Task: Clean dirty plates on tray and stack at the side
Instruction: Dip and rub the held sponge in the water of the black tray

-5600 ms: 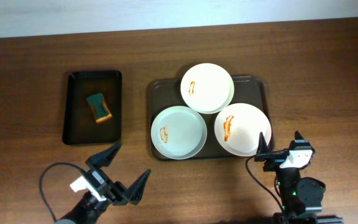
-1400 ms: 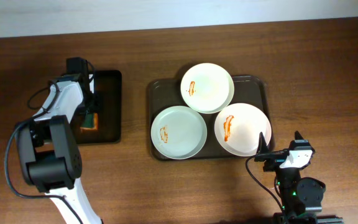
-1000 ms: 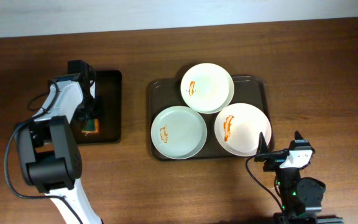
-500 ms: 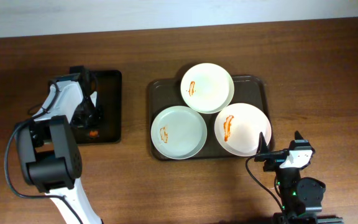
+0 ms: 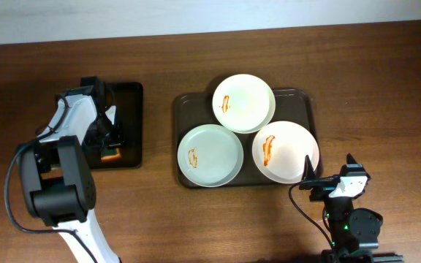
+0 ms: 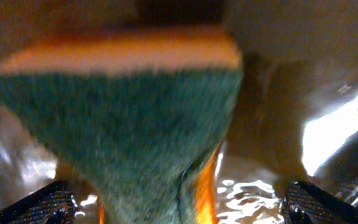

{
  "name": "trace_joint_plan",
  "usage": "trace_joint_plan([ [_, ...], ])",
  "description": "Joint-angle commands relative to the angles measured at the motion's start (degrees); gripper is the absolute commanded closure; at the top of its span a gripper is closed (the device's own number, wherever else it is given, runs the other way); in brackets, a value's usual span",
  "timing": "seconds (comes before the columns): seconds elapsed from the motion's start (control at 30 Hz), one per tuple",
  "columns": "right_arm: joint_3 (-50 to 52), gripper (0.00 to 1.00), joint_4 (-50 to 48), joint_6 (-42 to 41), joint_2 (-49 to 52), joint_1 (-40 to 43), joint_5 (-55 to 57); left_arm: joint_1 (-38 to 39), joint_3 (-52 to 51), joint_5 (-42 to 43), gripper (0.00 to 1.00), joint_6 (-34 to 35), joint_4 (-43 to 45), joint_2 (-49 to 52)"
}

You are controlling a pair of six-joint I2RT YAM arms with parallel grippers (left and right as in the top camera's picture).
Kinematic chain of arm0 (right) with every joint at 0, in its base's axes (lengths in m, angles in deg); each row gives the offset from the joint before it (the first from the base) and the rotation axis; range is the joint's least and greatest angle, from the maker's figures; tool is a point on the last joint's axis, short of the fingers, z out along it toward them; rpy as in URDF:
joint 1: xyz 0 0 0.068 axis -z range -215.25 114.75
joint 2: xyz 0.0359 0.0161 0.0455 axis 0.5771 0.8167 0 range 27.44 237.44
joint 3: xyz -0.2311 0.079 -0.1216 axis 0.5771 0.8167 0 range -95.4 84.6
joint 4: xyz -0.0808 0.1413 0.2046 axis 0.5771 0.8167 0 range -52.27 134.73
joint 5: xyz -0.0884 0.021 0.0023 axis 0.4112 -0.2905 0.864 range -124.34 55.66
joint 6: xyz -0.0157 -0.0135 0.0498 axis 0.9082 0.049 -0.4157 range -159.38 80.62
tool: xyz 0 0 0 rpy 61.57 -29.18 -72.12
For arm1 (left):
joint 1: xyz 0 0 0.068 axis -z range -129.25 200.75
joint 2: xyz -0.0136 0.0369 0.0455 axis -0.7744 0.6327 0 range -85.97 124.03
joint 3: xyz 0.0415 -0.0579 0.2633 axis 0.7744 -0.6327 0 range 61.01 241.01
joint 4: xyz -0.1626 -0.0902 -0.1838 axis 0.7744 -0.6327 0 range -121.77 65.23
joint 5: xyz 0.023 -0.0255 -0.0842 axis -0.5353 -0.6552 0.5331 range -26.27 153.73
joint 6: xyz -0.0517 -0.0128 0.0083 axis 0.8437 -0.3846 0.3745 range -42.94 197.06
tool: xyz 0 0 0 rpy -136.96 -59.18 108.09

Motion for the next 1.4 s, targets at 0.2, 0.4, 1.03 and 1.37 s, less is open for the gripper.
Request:
trace_joint_plan([
  [0.2,0.31,0.02,0.26,-0.02,-0.33,-0.39,0.50,0.00,0.35,-4.52,0.47,-5.88,6.67,1.55],
  [0.4,0.31,0.02,0.26,-0.02,-0.33,-0.39,0.50,0.00,-2.21,-3.93,0.45,-5.86,6.91,1.55],
  [1.03,0.31,0.02,0.26,-0.02,-0.33,-0.39,0.50,0.02,-2.34,-3.98,0.90,-5.86,2.08,1.55],
  [1.37,0.31,0.02,0.26,-0.02,-0.33,-0.39,0.50,0.02,15.13,-3.63,1.00,-0.02,-11.82,1.11],
])
